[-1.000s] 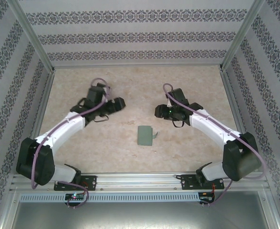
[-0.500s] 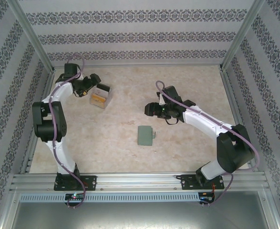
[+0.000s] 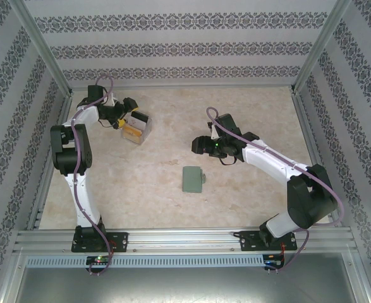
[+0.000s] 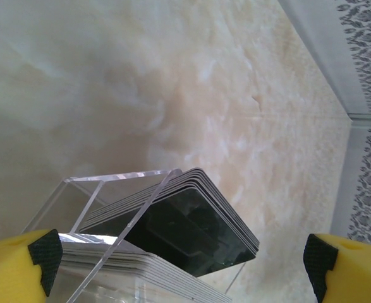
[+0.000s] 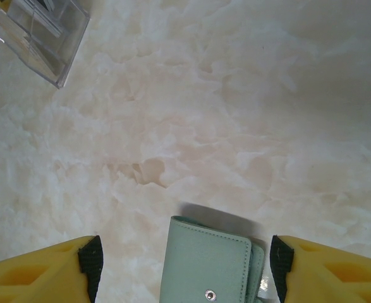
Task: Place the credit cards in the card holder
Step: Move the storage box to the center of the table.
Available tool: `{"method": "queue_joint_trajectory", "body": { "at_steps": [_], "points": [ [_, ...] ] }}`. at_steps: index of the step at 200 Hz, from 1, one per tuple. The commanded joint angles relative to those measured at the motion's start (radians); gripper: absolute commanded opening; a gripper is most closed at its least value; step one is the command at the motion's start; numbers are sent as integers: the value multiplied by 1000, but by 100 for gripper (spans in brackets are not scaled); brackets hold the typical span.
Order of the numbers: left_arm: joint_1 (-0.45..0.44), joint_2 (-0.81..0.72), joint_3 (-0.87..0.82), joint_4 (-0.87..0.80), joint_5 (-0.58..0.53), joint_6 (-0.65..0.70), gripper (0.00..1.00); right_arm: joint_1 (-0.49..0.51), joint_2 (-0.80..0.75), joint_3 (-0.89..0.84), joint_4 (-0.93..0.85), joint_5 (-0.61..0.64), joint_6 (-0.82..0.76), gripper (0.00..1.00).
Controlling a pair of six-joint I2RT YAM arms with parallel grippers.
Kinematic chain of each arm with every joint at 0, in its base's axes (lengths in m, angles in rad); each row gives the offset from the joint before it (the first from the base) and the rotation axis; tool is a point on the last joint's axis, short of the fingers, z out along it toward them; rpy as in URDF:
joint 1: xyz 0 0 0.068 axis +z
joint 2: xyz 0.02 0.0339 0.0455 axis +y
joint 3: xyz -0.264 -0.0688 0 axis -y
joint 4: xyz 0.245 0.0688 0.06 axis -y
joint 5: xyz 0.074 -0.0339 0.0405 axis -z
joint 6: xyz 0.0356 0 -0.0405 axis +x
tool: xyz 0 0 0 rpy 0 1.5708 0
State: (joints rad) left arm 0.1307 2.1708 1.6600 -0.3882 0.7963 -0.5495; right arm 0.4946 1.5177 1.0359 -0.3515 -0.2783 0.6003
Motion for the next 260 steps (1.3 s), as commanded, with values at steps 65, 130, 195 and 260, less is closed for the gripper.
{"method": "queue_joint_trajectory", "body": {
  "at_steps": [65,130,195,260],
  "points": [
    [-143,-79,-113,124,26,-200,100,-4,51,12,20,-79,34,67],
    [-288,-145,-217,233,-48,-318,100,26,218,76,165,-210,114,43],
    [-422,-124,-247,390,-82,-461,100,17,326,97,274,-245,198,36],
    [-554,-12,-162,492,-83,-544,100,-58,251,-18,287,-181,217,38]
  ]
}}
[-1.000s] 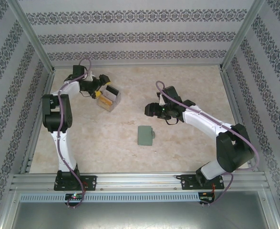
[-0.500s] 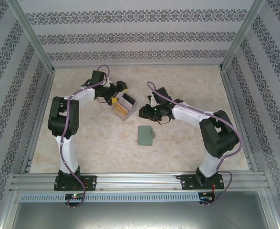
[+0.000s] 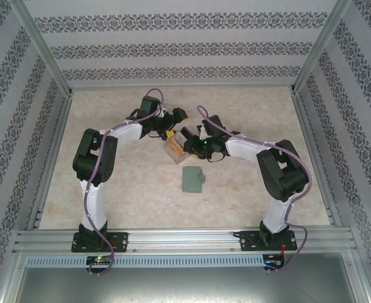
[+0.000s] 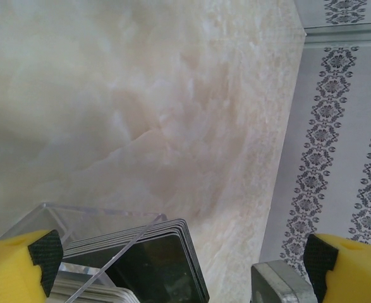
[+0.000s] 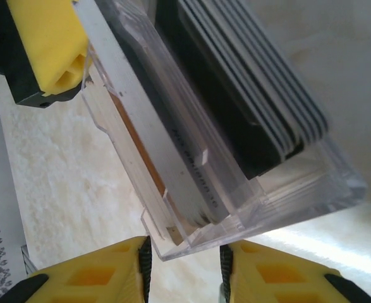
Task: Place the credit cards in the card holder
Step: Move the storage box to the center of the table.
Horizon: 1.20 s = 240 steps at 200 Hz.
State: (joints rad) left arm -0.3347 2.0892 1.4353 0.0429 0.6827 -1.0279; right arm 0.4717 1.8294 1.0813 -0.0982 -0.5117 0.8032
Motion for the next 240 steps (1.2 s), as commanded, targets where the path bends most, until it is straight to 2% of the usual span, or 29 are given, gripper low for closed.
{"method": "queue_joint_trajectory", "body": {
  "at_steps": [1,61,91,117,146,174,198,221,240],
  "points": [
    [-91,72,66,61,30,-66,100,-37,-65,-66,34,53,14,38],
    [-124,139,147,56,28,-63,100,-82,-235,-219,-4,97,2,40],
    [-124,110,238,-122,-26,68,100,-88,-334,-259,-65,122,-24,43],
    [-123,61,314,-319,-135,210,99,-88,-424,-255,-171,177,-83,46],
    [-117,-17,319,-421,-254,310,99,-88,-484,-194,-280,239,-183,48],
    [-113,-140,208,-423,-391,356,99,-57,-438,-56,-380,272,-314,48],
    [-102,-292,-7,-341,-506,322,99,3,-306,115,-526,358,-441,45],
    [-93,-445,-228,-239,-559,272,99,60,-177,243,-625,443,-543,39],
    [-95,-554,-382,-176,-580,217,99,90,-105,307,-666,480,-603,39]
  ]
}}
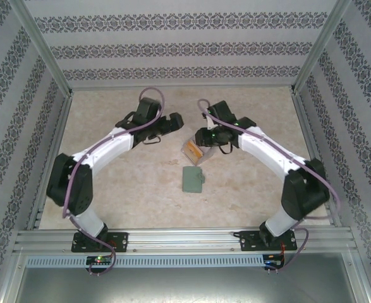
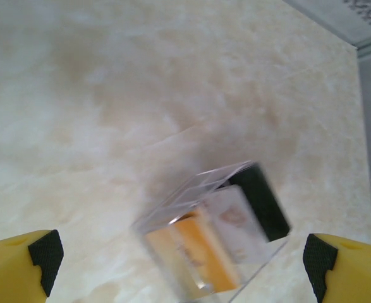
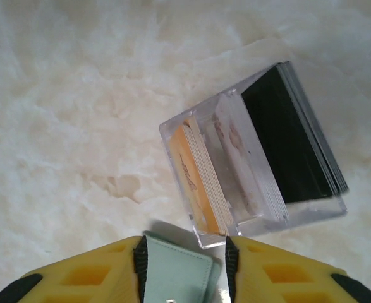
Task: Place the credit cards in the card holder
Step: Move the storage box to the center of the table, then pick up the credit card from the storage box.
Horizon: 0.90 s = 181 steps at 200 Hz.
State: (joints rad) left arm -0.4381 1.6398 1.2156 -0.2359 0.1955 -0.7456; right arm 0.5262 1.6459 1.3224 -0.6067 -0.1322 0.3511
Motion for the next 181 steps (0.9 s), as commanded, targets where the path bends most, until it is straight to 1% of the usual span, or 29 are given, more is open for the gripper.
{"method": "queue_joint_trajectory", "body": {
  "at_steps": [1,21,38,49,77,130,165,181],
  "points": [
    [9,-111,-170,108,-91,-68,99,37,82,68,-159,100,-153,39],
    [8,-190,-304,195,-57,-141,99,45,151,119,-189,60,-209,38],
    [5,-220,-372,228,-29,-179,99,52,199,148,-202,84,-224,38],
    [2,-228,-395,226,-16,-184,99,58,220,164,-203,129,-234,39],
    [-9,-241,-415,198,-15,-184,99,66,263,209,-205,159,-275,40],
    [-20,-271,-432,184,-64,-186,99,90,342,279,-204,182,-303,41],
    [-25,-286,-441,177,-67,-189,99,109,373,287,-196,273,-302,43],
    [-27,-298,-453,177,-77,-194,99,113,383,281,-189,287,-308,44]
  ]
}}
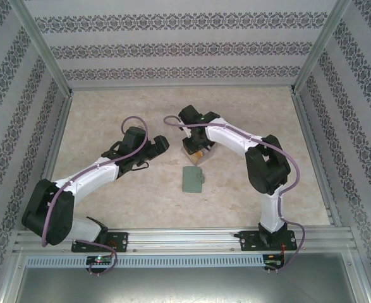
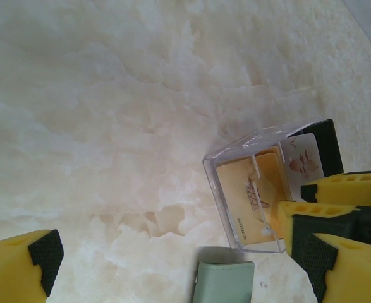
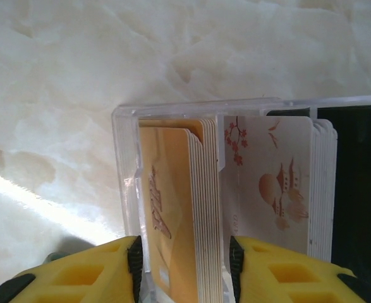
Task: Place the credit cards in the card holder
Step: Pick up the credit card from the storage box.
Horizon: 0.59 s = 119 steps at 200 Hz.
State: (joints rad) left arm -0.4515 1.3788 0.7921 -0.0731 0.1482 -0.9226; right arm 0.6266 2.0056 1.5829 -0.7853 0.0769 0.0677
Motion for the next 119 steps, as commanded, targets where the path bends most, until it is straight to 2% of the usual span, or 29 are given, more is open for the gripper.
{"method": "queue_joint_trajectory", "body": {
  "at_steps": [1,44,93,119],
  "points": [
    [-14,-38,-31,15,-30,-18,99,13,23,21,-10,79,-25,44],
    [-15,-61,-50,4,-44,-25,99,27,57,16,-1,126,-43,45],
    [-15,-68,-47,-8,-45,-23,99,53,25,-13,42,262,-48,45],
    [-15,-67,-46,-10,-44,-25,99,50,-9,-39,70,266,-51,39]
  ]
}}
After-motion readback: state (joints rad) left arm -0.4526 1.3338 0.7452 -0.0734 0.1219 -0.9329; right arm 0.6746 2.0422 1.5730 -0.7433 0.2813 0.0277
